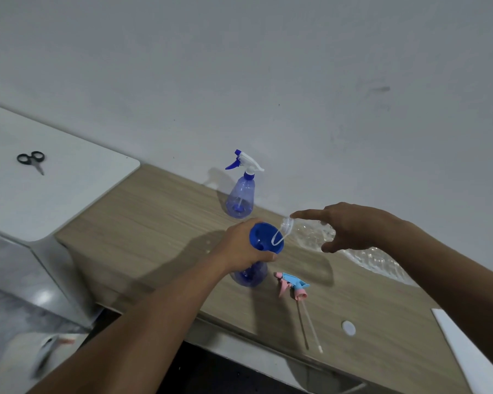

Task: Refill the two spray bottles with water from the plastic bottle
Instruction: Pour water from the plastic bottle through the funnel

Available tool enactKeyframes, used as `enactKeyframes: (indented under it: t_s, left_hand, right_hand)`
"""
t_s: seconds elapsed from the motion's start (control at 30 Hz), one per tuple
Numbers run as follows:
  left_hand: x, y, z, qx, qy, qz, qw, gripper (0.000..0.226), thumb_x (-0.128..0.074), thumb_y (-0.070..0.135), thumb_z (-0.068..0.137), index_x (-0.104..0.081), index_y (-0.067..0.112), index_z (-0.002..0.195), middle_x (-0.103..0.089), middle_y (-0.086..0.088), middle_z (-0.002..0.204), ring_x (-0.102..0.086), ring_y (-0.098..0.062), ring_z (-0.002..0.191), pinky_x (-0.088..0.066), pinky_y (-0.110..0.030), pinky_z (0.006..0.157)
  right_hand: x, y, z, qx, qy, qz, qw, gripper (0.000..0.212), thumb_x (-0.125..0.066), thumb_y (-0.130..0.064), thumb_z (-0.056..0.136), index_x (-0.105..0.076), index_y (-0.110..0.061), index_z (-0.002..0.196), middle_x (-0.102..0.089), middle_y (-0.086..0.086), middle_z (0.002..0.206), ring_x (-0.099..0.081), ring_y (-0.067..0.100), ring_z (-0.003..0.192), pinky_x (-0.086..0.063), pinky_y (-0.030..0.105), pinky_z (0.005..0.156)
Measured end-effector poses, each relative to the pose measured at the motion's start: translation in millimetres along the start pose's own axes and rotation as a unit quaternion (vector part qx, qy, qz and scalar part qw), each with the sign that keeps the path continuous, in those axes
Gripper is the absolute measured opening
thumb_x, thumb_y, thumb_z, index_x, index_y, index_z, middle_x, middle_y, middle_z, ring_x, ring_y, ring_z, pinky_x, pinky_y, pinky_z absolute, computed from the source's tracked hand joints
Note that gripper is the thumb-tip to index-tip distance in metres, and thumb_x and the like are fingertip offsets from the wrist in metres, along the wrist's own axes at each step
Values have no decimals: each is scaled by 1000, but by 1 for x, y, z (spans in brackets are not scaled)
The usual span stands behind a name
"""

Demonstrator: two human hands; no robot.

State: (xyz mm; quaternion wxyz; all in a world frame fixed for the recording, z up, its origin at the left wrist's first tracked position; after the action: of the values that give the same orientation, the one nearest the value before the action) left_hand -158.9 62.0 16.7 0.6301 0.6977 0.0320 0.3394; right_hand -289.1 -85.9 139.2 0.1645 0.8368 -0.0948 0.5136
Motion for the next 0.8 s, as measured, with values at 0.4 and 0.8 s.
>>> enactKeyframes:
  t_s: [0.4,0.8]
  left_hand:
    - [-1,-5,2,8,4,7,1000,70,-88,44,61,-55,38,122,-62,19,113,-59,-3,102,-45,-16,82]
    - [2,-1,1,7,-3,1,1000,66,-89,41,60,-57,41,118,-65,22,108,-60,5,98,-43,-11,77]
  right_hand:
    - [3,2,5,-15,-13,-26,999,90,-73,-38,86,-10,-71,141,-62,-5,99,-65,14,79,-57,35,74]
    - [18,-7,0,0,3,-48,999,88,-72,-36,87,-14,-65,146,-45,-14,81,-45,1,69,-44,28,66]
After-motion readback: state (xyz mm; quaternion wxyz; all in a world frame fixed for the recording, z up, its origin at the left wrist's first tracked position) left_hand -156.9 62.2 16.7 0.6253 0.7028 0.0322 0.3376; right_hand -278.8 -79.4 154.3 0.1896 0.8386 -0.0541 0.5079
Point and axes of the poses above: each hand's wrist, its own z-axis towards the middle knuckle, its own x-axis out of the back of the hand, y = z × x, the point moved 5 cm from there along z, towards the middle knuckle
